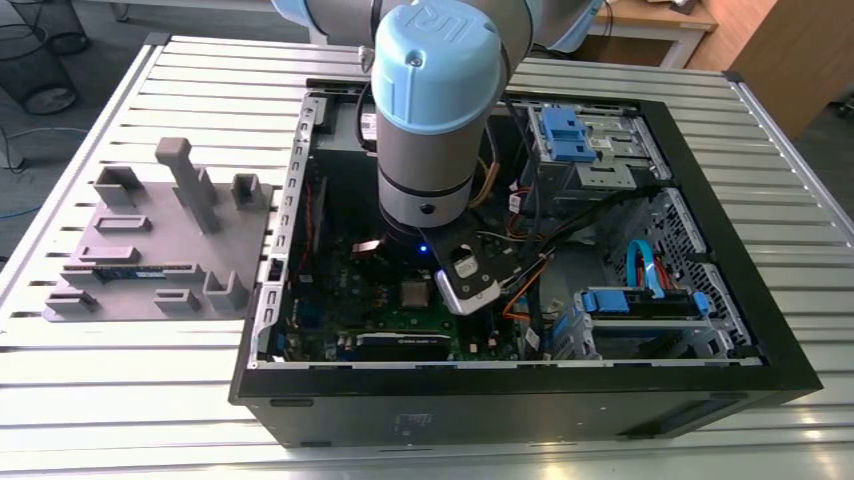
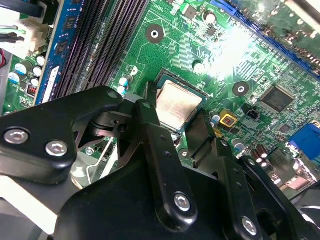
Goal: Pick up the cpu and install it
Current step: 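Place the cpu into insertion slot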
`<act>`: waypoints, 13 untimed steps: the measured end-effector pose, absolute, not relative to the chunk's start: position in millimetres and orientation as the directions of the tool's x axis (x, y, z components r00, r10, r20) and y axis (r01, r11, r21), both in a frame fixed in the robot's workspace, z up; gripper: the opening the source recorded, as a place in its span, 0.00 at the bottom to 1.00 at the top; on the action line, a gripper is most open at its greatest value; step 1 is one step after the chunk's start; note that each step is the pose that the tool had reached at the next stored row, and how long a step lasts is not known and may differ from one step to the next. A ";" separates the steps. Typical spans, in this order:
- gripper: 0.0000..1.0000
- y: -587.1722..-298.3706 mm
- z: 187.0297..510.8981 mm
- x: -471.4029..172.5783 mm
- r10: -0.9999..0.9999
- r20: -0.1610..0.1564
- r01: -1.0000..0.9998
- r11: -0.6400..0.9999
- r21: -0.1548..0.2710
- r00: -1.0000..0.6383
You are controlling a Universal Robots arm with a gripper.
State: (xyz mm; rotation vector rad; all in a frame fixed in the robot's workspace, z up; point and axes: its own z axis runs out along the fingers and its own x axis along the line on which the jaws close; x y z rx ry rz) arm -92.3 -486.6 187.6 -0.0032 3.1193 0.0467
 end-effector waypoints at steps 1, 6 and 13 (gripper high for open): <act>0.47 -486.6 187.6 -92.3 -0.002 -0.022 -0.002 1.000 0.030 -1.000; 0.47 -486.6 187.5 -92.3 -0.002 -0.022 -0.002 1.000 0.030 -1.000; 0.47 -486.5 187.9 -92.2 -0.002 -0.022 -0.002 1.000 0.030 -1.000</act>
